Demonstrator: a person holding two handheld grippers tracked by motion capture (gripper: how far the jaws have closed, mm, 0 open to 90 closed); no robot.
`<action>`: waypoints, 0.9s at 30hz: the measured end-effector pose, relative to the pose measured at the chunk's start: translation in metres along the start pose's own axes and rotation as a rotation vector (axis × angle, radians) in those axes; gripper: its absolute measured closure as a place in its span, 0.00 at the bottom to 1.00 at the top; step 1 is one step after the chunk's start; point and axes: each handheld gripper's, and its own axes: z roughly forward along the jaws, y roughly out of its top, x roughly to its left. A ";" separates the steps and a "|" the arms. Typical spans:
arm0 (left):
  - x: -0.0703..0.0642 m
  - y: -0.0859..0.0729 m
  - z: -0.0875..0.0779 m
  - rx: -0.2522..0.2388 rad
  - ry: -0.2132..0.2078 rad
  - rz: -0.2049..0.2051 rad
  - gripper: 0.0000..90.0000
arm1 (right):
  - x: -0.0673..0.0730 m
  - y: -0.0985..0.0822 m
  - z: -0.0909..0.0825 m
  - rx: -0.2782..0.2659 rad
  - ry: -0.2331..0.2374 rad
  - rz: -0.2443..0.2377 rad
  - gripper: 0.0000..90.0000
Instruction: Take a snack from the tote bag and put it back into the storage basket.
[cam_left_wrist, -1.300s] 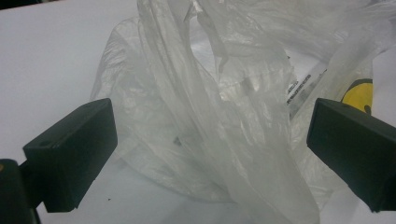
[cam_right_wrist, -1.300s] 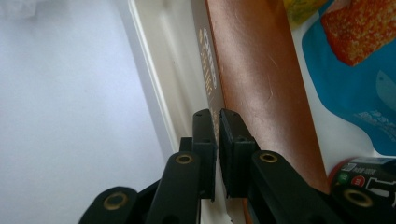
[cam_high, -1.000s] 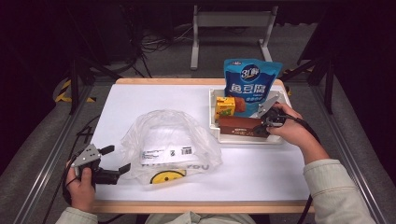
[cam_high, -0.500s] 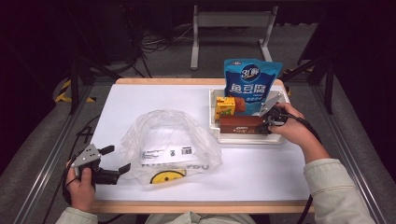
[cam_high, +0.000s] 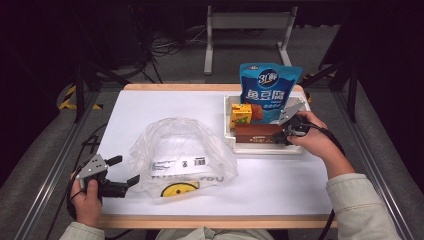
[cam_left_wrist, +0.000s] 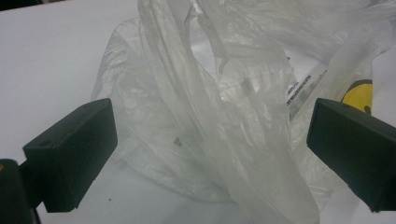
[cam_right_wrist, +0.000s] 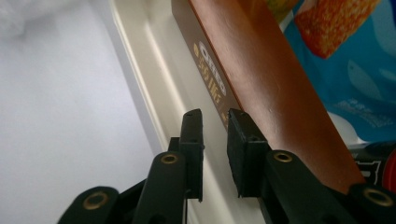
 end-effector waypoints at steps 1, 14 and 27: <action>0.000 0.000 0.000 0.000 0.002 0.001 0.03 | 0.001 0.001 -0.002 -0.008 -0.004 -0.001 0.82; 0.000 0.001 0.001 0.001 -0.003 0.008 0.03 | 0.033 0.009 -0.023 -0.228 -0.043 0.110 0.39; 0.000 0.000 0.000 -0.003 0.001 0.006 0.03 | 0.069 0.011 -0.040 -0.375 -0.038 0.136 0.31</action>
